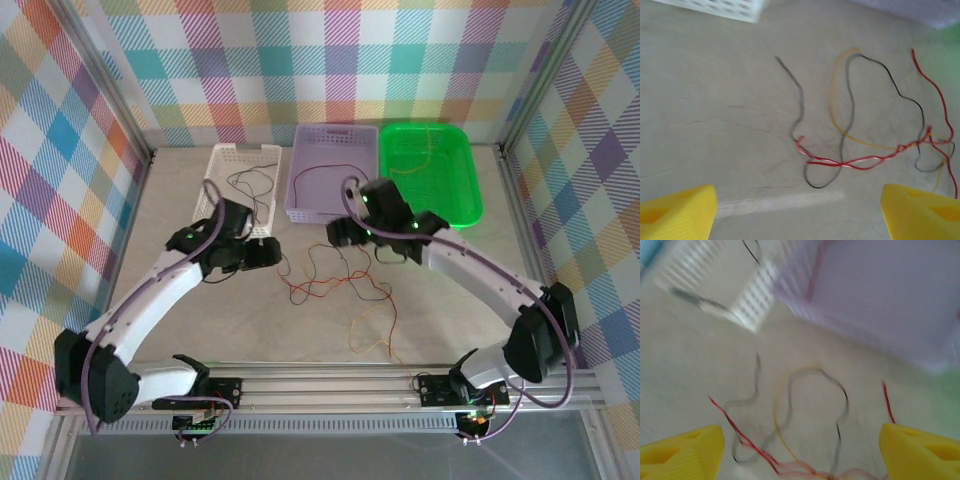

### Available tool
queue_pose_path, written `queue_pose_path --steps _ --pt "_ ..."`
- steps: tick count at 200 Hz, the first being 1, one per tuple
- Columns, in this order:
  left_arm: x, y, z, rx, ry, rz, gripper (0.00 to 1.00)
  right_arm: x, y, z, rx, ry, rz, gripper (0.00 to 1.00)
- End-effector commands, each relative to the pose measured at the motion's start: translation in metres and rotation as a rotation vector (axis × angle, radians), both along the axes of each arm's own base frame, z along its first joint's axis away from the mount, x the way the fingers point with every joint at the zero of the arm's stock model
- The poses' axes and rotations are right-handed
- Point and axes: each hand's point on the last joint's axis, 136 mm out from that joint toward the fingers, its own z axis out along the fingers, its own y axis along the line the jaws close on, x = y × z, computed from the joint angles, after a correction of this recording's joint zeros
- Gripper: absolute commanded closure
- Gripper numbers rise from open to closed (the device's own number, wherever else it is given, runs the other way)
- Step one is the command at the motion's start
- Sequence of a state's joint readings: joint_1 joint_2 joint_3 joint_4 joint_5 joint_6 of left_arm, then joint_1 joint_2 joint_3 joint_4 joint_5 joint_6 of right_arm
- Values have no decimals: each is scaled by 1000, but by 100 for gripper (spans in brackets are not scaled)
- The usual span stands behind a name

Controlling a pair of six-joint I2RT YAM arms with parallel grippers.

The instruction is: Untangle the cables

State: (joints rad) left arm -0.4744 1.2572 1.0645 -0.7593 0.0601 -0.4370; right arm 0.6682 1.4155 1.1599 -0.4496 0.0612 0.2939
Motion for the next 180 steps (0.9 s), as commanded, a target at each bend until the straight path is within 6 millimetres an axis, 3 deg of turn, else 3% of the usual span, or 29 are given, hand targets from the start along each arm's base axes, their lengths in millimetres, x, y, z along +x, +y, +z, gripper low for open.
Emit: queue_pose_path --steps 1,30,69,106,147,180 --pt "0 -33 2 7 14 -72 15 -8 -24 -27 22 49 -94 20" --pt "7 -50 -16 77 43 -104 15 -23 -29 -67 58 133 -112 21" --pt "12 -61 -40 91 92 -106 16 -20 -31 -108 49 219 -146 26" --pt "10 -73 -53 107 101 -122 16 -13 -26 -116 168 247 -161 30" --pt "8 -74 -57 108 96 -118 17 -11 -22 -138 217 330 -192 36" --pt "6 -76 -61 98 100 -116 17 -4 -19 -137 250 340 -206 54"
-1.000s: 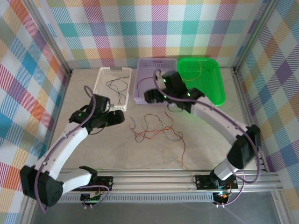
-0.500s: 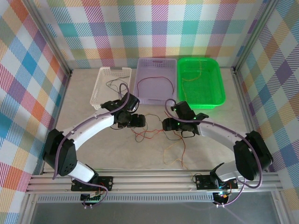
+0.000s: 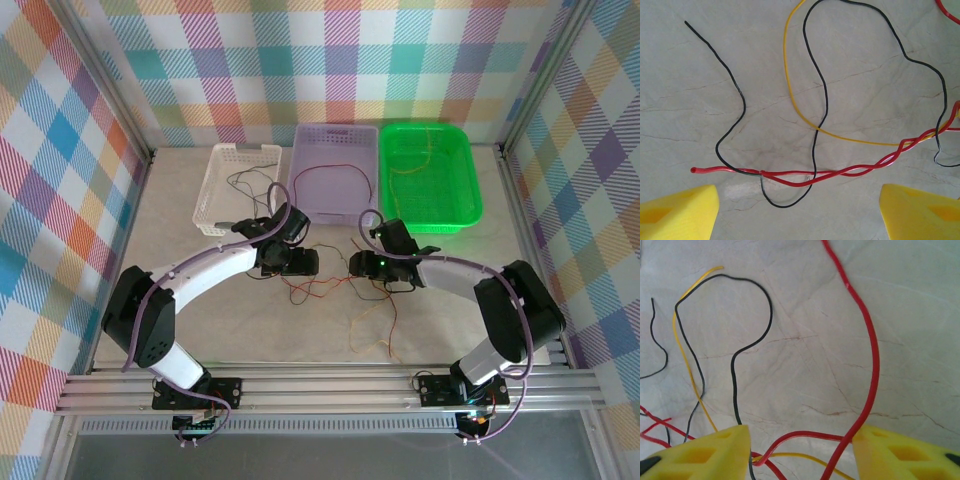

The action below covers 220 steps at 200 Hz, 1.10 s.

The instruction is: Untangle the cables

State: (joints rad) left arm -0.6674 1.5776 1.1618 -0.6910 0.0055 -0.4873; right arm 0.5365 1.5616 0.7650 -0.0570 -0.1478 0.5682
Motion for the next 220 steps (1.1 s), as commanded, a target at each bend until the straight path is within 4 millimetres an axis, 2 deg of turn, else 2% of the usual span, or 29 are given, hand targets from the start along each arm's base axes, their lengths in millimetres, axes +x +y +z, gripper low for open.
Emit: queue_pose_path --steps 1,17,41,59,92,120,135,161,201,220 --pt "-1 -5 -1 -10 -17 7 17 10 10 9 76 -10 -19 55" --pt "-3 -5 0 -12 -21 3 17 13 7 12 73 -17 -35 71" --pt "-5 -3 3 -20 -36 6 17 17 4 34 63 -70 -42 100" --pt "-7 -3 3 -30 -39 5 17 21 2 61 53 -130 -26 100" --pt "-9 -8 8 -76 -54 6 17 19 4 129 99 -280 34 100" --pt "-10 -17 18 -139 -77 -5 17 8 16 186 212 -388 125 100" --pt "-10 -19 21 -148 -86 -8 17 1 25 210 258 -420 187 100" --pt "-10 -22 33 -200 -124 -14 17 -1 27 234 161 -491 231 100" --pt "-15 -27 54 -292 -197 -54 16 -7 31 276 188 -595 291 100" --pt "-19 -22 69 -342 -267 -54 16 -8 31 279 101 -636 319 100"
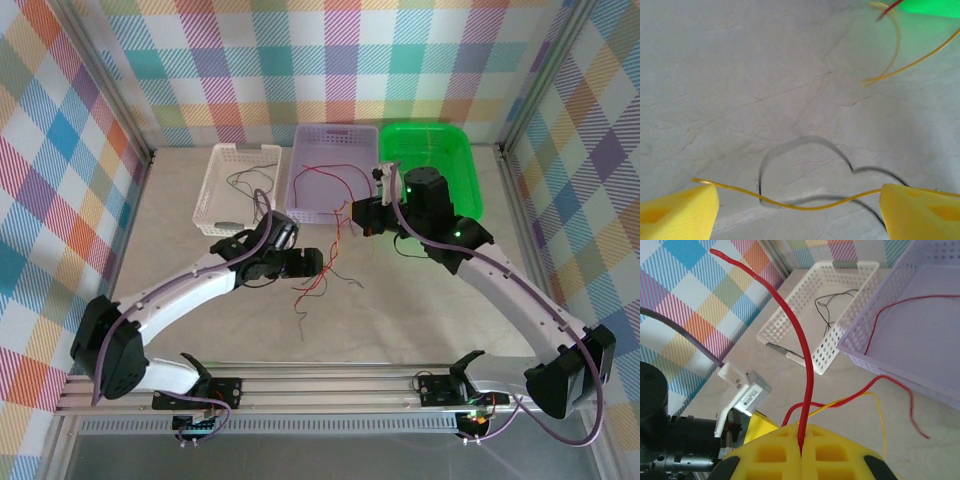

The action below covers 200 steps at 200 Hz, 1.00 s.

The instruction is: Untangle the cables

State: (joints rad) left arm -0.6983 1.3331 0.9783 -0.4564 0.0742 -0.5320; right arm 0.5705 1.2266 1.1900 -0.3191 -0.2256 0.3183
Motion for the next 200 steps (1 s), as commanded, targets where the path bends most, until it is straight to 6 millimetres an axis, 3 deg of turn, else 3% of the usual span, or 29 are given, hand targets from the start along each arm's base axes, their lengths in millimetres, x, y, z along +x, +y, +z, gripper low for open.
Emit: queue_pose_path --steps 1,14,46,98,116,155,200 --pt "-5 -4 25 -95 -97 -25 16 -8 0 17 -90 -103 38 100" --pt "-7 0 38 -133 -152 -15 15 -9 0 12 -184 -141 26 100" --pt "-5 10 73 -222 -299 27 14 -13 2 9 -223 -184 50 100" --pt "6 -3 125 -385 -420 38 13 -24 18 8 -159 -206 138 100" --pt "11 -13 128 -398 -402 22 12 -27 21 11 -138 -206 153 100" --pt "15 -35 115 -430 -325 -24 13 -36 27 16 -77 -225 201 100" --pt "3 -63 113 -503 -265 -121 12 -37 30 13 -54 -219 211 100"
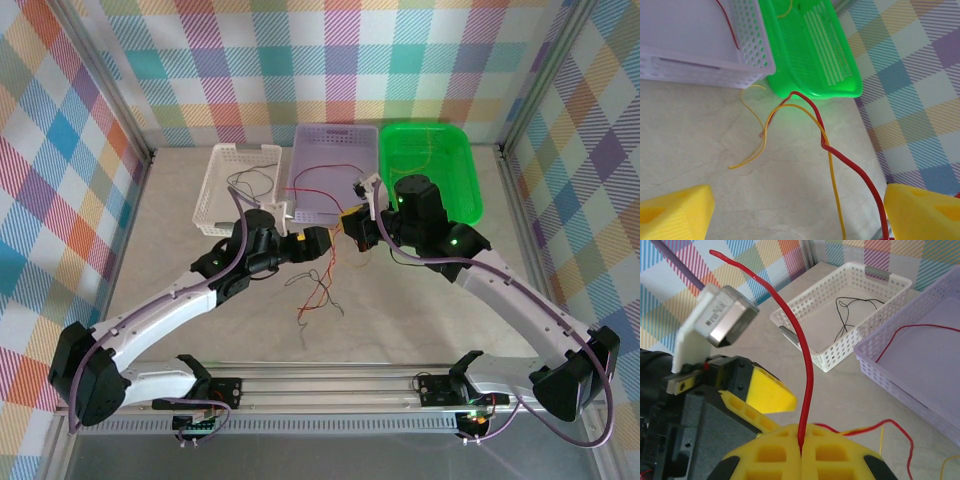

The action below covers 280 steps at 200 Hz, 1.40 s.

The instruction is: Untangle the cables

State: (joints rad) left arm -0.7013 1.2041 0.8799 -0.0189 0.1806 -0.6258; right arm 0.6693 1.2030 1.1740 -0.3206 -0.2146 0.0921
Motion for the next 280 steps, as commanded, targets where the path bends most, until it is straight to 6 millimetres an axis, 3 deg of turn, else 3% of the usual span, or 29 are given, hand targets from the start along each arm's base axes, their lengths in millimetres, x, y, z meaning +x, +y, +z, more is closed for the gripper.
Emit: queue_pose_path --steps 1,58,103,165,194,243,280 --pt "-12 -26 25 -89 -25 -99 12 -7 7 13 65 -33 39 100" --pt "-24 -39 21 -135 -3 -130 15 -14 9 21 121 -62 73 100" --pt "-31 -50 24 -174 11 -164 29 -19 7 25 154 -78 78 100" --pt "-31 -45 18 -156 28 -139 26 -19 6 24 174 -88 71 100" --pt "-29 -49 12 -148 46 -142 48 -19 4 27 197 -97 57 100" --pt "-27 -49 4 -134 68 -131 58 -21 0 33 235 -102 43 100" --pt "-29 -50 1 -130 77 -137 79 -17 -4 29 245 -102 4 100"
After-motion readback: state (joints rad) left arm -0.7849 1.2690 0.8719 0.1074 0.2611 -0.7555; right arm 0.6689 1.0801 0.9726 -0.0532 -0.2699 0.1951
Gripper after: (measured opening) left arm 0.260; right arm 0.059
